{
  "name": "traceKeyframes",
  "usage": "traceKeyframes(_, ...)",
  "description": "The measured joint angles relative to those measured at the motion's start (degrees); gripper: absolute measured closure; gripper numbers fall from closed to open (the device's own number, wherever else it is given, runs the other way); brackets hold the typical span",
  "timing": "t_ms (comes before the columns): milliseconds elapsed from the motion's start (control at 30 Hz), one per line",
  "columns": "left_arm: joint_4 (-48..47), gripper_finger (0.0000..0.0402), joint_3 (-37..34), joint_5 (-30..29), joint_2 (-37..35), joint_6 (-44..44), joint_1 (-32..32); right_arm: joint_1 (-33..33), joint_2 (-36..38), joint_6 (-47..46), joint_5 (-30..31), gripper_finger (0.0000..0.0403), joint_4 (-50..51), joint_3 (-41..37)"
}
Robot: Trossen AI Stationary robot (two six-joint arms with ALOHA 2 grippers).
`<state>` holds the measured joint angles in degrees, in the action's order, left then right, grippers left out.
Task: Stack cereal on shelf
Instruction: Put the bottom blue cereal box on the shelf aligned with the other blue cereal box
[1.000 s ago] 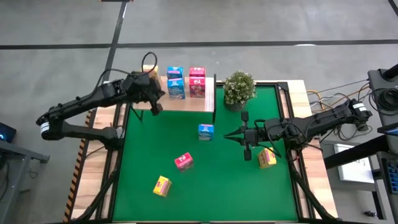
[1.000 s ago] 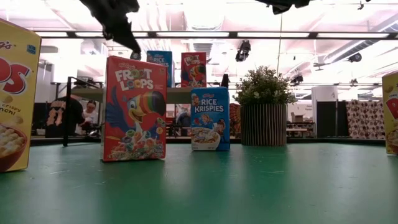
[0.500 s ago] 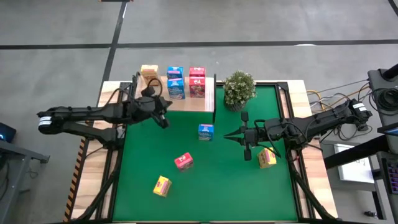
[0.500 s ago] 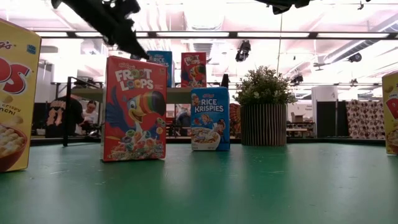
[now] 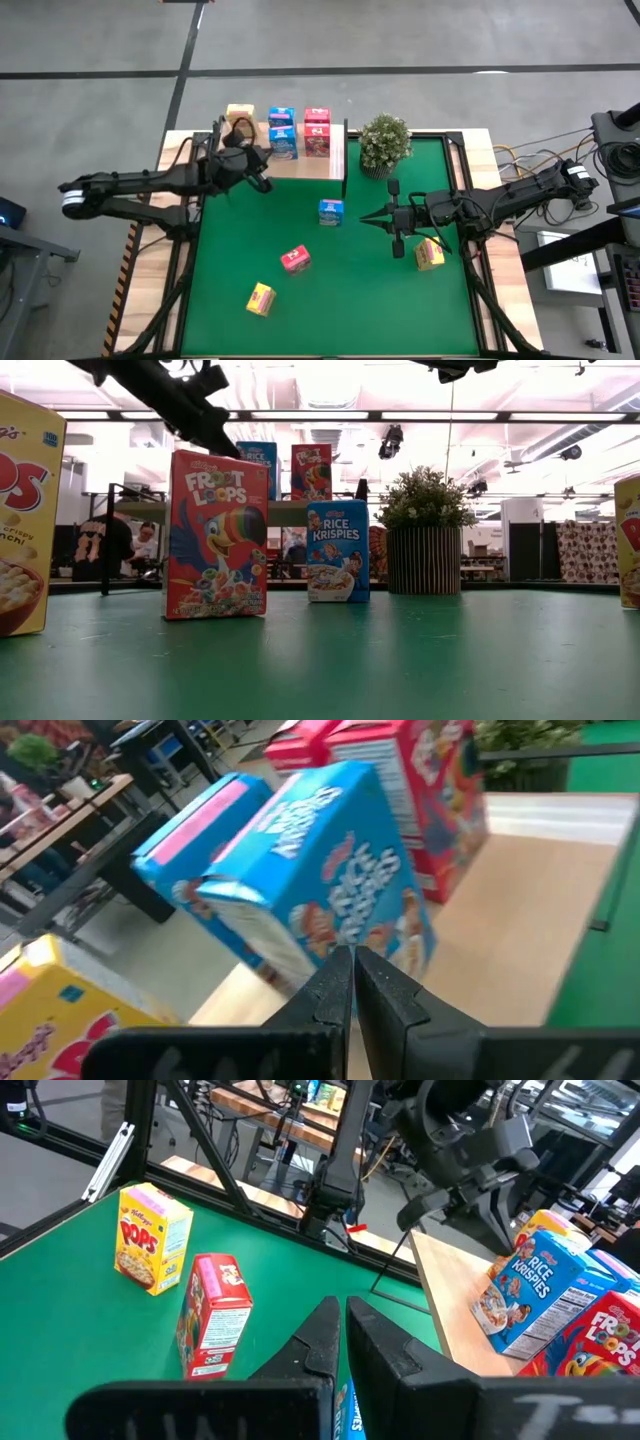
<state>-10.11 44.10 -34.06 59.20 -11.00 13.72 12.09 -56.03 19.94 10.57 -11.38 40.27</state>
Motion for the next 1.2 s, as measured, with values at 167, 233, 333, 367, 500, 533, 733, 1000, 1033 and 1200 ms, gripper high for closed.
traceKeyframes(167,0.6,0.0401,0.0,0.0,0.0,-0.1,1.3,0.0,0.0,0.0,0.0,0.0390,0.0,0.0)
traceKeyframes(233,0.7,0.0401,0.0,0.1,0.0,-0.3,1.5,0.0,0.0,0.0,0.0,0.0390,0.0,0.0)
traceKeyframes(333,0.8,0.0401,0.0,0.1,0.0,-0.4,1.5,0.0,0.0,0.0,0.0,0.0390,0.0,0.0)
traceKeyframes(367,0.8,0.0401,0.0,0.1,0.0,-0.5,1.6,0.0,0.0,0.1,0.0,0.0390,0.0,0.0)
traceKeyframes(500,1.1,0.0401,0.0,0.1,0.0,-0.5,1.6,0.0,0.0,0.0,0.0,0.0390,0.0,0.0)
traceKeyframes(533,1.1,0.0401,0.0,0.1,0.0,-0.5,1.6,0.0,0.0,0.0,0.0,0.0390,0.0,0.0)
traceKeyframes(733,1.1,0.0401,0.0,0.0,0.0,0.0,1.5,0.0,0.0,0.1,0.0,0.0390,0.0,0.0)
traceKeyframes(1000,1.3,0.0401,0.0,-0.3,0.0,-0.5,1.7,0.0,0.0,0.0,0.0,0.0390,0.0,0.0)
traceKeyframes(1033,1.3,0.0401,0.0,-0.8,0.0,-0.5,1.7,0.0,0.0,0.0,0.0,0.0390,0.0,0.0)
traceKeyframes(1200,1.4,0.0402,0.0,-1.5,0.0,-0.5,1.9,0.0,0.0,-0.5,0.0,0.0390,0.0,0.0)
